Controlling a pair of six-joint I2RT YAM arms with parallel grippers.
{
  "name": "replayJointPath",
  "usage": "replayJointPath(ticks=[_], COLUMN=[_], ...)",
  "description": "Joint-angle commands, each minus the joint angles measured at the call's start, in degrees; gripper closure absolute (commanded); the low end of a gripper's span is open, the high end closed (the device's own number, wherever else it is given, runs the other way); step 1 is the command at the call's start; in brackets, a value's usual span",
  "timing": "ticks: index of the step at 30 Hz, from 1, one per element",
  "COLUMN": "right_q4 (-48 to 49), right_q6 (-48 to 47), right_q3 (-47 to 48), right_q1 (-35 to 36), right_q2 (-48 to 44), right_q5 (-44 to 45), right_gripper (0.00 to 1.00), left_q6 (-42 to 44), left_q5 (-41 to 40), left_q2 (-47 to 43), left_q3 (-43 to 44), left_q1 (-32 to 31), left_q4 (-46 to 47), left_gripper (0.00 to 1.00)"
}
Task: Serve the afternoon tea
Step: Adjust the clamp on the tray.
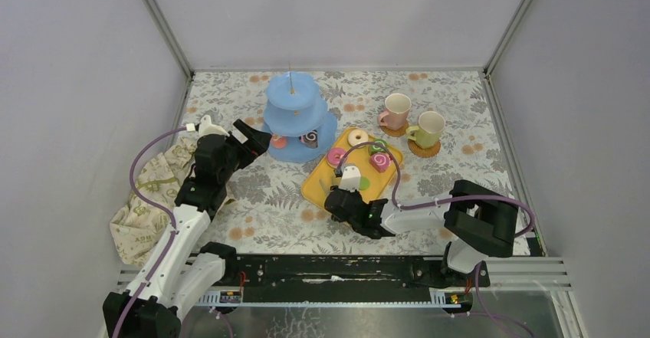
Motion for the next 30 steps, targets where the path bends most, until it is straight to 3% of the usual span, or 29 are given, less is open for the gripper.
replayJointPath(ticks=[1, 13, 30], right_q4=[2.95, 4.26, 2.95], right_q6=[1.30, 0.12, -0.03], right_q3=[-0.19, 2.48, 4.81], right_q1=[0.75, 3.00, 3.58], right_q2=[1.79, 9.70, 16.87], right_q5=[3.73, 10.71, 13.26], right_gripper=[0.65, 0.56, 0.48], left_q6=[-0.59, -0.12, 0.37], left_q5=[0.91, 0.75, 0.83], left_q2=[-0.29, 0.09, 0.82], left_q3=[-0.61, -0.39, 0.10], left_q1=[-0.19, -0.20, -0.27], left_q4=[3.05, 2.80, 2.44], left_gripper=[0.00, 0.00, 0.00])
